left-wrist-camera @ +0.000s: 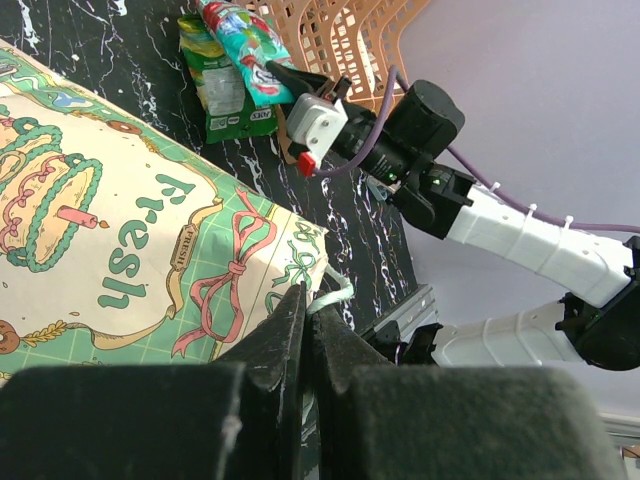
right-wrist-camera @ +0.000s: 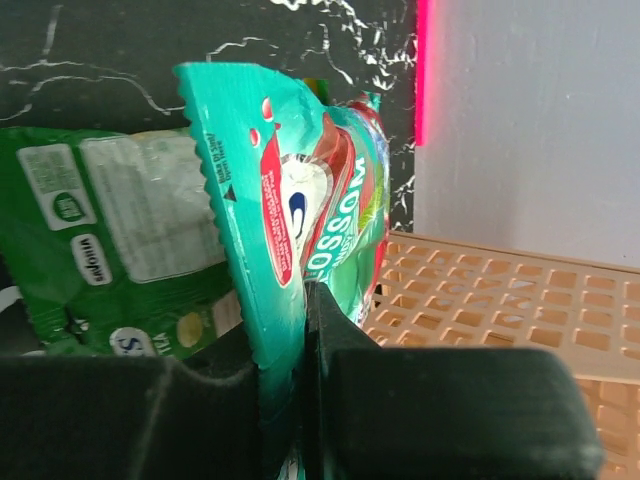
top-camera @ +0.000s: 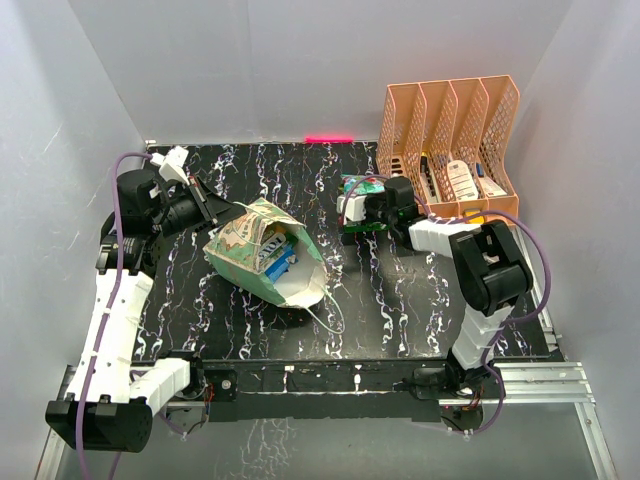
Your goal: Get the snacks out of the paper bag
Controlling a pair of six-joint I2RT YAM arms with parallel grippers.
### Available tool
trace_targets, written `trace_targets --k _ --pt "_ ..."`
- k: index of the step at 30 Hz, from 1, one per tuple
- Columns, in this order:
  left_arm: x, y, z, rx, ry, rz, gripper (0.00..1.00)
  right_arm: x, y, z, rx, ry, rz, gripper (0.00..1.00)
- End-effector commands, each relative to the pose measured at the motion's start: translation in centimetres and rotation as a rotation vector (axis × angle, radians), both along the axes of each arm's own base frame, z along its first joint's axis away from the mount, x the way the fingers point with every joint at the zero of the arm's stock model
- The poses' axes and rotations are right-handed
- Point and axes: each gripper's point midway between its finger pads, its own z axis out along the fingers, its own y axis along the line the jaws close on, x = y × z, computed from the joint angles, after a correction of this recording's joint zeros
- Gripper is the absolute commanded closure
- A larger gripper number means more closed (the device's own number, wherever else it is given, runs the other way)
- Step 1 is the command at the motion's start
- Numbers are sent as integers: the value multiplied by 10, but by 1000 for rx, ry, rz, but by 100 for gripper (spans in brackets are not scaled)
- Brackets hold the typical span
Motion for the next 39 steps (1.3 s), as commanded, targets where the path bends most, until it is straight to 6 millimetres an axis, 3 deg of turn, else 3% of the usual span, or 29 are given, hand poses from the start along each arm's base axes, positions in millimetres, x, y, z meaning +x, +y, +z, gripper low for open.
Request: trace_targets --k 1,6,13,17,23,28,30,35,39 --pt "-8 -3 16 -14 -38 -27 100 -3 -2 -4 6 -37 14 93" --pt "-7 -4 17 -15 -38 -29 100 -2 -6 -26 -27 -16 23 93" --pt "-6 -3 17 -12 -34 -24 100 -4 -11 -36 -19 -6 22 90" --pt "-6 -3 16 -12 -33 -24 100 -11 -11 -25 27 -18 13 66" --pt "-4 -4 16 -22 -32 -27 100 -25 -9 7 168 -3 -29 44" --pt "-4 -3 13 -12 -32 -20 100 -52 -12 17 233 96 -82 24" --pt "-4 -2 11 -6 -31 -18 100 -68 -10 30 316 113 -82 19" --pt "-6 2 0 45 -24 -18 100 -121 14 95 634 136 10 17" --pt "-12 0 -4 70 -43 -64 100 -172 50 111 728 256 161 21"
